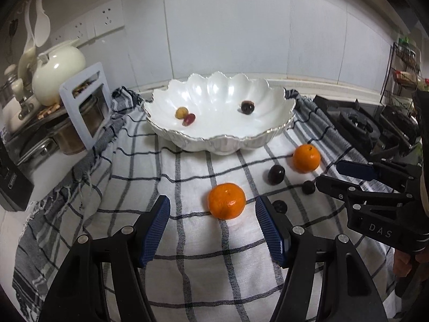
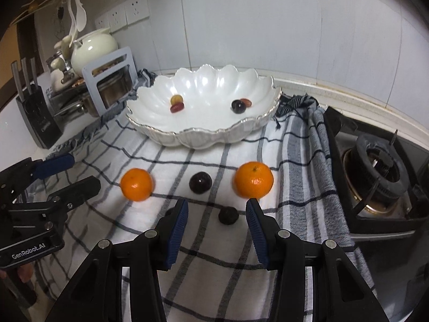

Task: Organize fruits
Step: 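Grasp an orange with the left gripper while the right gripper grasps a dark plum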

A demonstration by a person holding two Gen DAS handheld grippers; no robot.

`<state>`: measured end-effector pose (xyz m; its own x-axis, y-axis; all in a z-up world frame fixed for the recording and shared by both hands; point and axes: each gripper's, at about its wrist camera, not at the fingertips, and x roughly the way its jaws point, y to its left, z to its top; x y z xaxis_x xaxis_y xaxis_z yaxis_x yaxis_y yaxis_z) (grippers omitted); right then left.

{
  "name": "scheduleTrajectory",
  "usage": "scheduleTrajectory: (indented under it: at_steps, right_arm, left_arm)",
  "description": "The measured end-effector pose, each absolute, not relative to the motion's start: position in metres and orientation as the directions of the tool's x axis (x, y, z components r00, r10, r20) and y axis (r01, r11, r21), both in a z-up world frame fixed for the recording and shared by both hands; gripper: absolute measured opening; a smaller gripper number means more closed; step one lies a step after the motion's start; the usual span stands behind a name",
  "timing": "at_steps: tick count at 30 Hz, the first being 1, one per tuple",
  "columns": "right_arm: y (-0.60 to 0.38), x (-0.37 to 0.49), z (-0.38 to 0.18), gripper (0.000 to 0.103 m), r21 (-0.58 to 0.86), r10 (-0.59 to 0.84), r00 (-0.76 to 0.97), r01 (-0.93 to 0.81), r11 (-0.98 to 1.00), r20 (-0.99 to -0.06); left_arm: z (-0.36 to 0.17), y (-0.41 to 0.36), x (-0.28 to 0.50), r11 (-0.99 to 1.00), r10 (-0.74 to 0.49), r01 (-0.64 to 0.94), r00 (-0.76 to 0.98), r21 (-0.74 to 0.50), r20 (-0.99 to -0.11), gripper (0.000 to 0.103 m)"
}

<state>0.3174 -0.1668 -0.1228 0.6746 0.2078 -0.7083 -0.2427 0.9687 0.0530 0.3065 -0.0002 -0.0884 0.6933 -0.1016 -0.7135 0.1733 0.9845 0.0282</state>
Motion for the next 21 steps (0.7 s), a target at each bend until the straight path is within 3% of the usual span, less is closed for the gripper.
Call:
scheduleTrajectory:
  at_steps: [21]
  right_arm:
    - [-0.165, 0.342, -0.158, 0.036, 0.024, 0.171, 0.632, -0.235, 0.972, -0.755]
  left_arm:
    - [-0.129, -0.008, 0.337, 0.976, -0.141, 0.219, 0.635, 0.002, -0.759, 0.057]
